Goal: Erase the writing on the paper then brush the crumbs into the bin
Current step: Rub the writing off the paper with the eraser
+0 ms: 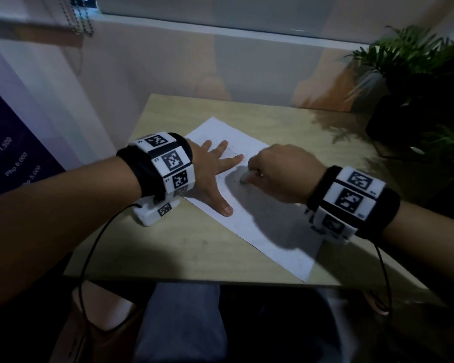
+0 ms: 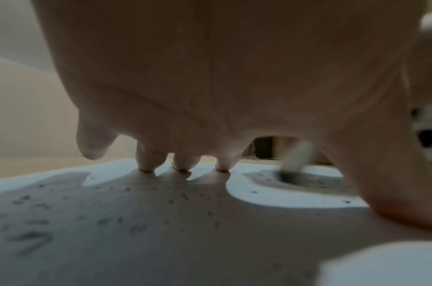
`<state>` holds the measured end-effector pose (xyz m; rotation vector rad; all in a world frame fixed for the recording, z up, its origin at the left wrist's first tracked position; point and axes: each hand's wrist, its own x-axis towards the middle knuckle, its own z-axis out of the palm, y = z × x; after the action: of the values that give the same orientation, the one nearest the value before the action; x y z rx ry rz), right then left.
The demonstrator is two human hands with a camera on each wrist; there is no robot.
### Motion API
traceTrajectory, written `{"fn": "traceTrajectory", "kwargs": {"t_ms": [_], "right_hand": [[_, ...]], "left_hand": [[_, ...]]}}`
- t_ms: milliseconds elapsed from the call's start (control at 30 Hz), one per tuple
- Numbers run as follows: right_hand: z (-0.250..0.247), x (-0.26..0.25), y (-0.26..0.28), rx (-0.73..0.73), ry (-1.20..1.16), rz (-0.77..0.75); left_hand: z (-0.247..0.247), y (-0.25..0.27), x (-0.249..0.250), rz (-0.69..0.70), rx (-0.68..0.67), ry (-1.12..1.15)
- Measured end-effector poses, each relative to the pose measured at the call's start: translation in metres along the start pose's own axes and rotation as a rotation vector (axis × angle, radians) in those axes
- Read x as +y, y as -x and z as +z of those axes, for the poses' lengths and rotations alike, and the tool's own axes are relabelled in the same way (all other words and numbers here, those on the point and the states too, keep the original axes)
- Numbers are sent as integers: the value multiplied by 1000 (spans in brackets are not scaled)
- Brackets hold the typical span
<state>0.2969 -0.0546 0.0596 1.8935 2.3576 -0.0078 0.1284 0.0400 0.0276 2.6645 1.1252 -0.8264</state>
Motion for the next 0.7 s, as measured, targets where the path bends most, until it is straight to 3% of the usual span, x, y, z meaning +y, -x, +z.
{"fn": "traceTrajectory", "kwargs": {"t_ms": [133,233,333,467,567,700], "right_hand": [[5,-10,-3,41,119,9],[4,-26,5,8,-7,-89],[-4,-10,-4,-97,-114,-72],[1,6,-15,-7,28,65],[10,-15,-5,71,99,-44],[-1,-11,-2,-94,-144,-92]], "left_hand": [[0,-1,1,8,2,12],[1,-1,3,7,39,0],[-2,-1,1,15,-6,19],[-2,-2,0,8,-11,8],[-1,-1,2,6,3,5],[-2,-4,-1,8,-19,22]]}}
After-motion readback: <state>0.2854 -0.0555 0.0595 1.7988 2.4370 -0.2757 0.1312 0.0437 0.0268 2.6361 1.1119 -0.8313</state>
